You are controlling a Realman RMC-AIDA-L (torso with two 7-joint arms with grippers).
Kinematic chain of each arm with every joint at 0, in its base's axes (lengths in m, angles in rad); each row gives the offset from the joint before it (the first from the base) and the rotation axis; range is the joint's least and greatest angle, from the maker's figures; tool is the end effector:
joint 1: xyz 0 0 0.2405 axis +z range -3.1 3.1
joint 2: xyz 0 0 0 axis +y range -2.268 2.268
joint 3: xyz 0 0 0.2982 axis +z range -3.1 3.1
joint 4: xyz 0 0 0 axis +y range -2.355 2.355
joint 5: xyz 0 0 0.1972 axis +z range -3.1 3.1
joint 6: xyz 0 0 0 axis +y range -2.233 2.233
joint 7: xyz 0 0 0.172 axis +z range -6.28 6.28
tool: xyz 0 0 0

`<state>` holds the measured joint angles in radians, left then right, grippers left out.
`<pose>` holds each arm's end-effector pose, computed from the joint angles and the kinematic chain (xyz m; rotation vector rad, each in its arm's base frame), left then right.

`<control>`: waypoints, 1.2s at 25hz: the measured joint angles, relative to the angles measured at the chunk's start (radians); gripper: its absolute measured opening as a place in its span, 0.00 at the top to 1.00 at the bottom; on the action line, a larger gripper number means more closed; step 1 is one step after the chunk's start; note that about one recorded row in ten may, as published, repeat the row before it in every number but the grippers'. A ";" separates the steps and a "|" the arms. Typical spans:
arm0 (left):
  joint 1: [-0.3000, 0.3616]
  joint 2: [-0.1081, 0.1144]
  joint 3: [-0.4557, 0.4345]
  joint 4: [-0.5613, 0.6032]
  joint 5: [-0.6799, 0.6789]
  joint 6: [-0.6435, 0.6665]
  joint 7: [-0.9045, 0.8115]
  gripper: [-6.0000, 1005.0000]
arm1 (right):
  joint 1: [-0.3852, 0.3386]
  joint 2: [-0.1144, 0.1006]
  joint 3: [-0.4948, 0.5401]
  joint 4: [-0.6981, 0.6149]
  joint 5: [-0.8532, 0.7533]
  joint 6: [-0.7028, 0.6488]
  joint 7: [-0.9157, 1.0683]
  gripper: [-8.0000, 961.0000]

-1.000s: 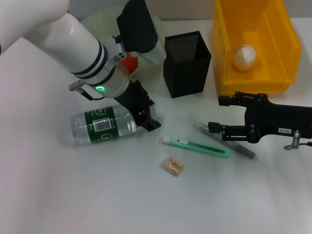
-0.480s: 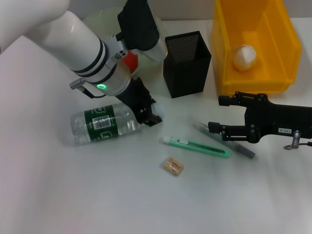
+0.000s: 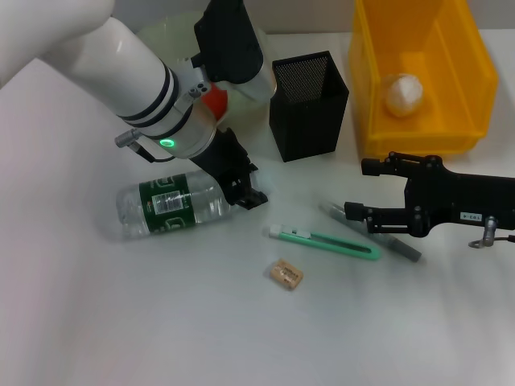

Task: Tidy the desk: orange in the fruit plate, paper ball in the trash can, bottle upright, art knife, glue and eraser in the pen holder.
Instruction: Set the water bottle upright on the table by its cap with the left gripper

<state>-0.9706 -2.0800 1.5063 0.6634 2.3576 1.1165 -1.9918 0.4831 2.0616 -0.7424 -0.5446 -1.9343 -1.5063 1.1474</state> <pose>-0.1846 0.4265 -0.1329 -2.9007 -0.2061 0.4975 0.2962 0.3314 -0.0584 -2.7164 0.4715 0.6733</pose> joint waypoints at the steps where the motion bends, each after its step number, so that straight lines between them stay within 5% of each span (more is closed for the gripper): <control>1: 0.001 0.000 -0.001 0.004 -0.001 0.001 0.000 0.55 | 0.000 0.000 0.000 0.000 0.000 0.000 0.000 0.15; 15: 0.162 0.008 -0.121 0.305 -0.070 0.140 -0.001 0.55 | -0.003 0.000 0.000 0.000 0.000 -0.004 0.000 0.15; 30: 0.269 0.013 -0.274 0.427 -0.212 0.240 0.051 0.54 | 0.003 -0.001 0.000 -0.002 0.000 -0.005 -0.008 0.15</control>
<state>-0.7018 -2.0666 1.2326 1.0907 2.1459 1.3564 -1.9404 0.4861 2.0601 -0.7424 -0.5469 -1.9343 -1.5111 1.1397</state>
